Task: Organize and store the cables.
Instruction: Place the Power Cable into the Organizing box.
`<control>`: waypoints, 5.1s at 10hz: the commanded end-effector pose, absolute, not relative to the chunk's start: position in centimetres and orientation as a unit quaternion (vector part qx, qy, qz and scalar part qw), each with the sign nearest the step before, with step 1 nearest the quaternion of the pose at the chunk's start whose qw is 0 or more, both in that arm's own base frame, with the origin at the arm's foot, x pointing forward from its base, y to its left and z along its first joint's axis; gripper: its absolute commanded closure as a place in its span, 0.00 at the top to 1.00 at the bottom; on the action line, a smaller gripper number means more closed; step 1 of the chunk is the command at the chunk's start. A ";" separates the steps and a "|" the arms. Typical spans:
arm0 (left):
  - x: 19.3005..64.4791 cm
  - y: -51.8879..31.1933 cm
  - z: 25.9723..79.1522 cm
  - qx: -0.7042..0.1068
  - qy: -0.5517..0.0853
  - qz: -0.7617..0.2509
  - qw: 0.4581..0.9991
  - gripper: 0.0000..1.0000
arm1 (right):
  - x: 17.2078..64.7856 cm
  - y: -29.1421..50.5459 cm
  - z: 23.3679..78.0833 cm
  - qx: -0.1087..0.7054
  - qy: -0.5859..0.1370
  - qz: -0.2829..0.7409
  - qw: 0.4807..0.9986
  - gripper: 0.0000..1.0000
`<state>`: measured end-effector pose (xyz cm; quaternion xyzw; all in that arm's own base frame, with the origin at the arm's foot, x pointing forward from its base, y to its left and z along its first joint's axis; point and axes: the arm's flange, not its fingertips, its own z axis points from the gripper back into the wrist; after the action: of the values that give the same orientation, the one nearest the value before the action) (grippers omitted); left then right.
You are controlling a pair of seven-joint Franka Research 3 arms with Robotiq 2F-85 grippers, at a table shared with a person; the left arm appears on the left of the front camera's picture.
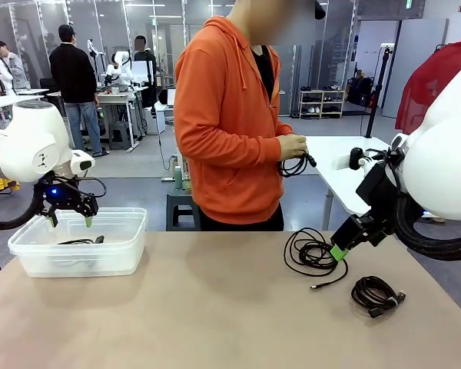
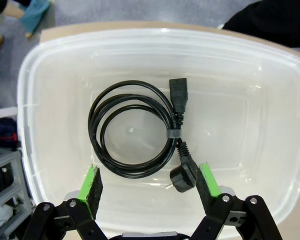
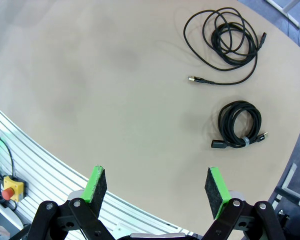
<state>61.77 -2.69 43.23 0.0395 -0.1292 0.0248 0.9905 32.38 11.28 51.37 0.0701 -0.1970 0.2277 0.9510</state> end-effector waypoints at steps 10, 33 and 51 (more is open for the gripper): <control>38.4 -6.7 63.2 -0.067 -0.201 -0.218 0.953 1.00 | 32.3 11.1 51.3 0.068 -0.195 0.224 0.953 1.00; 31.0 -9.3 63.6 -0.074 -0.208 -0.285 0.933 1.00 | 32.3 11.1 51.3 0.068 -0.195 0.224 0.953 1.00; 31.0 -9.3 63.6 -0.074 -0.208 -0.285 0.933 1.00 | 32.3 11.1 51.3 0.068 -0.195 0.224 0.953 1.00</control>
<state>31.23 -9.14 63.22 -0.0747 -0.2114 -0.2879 0.9310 32.38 11.28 51.39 0.0701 -0.1968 0.2277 0.9511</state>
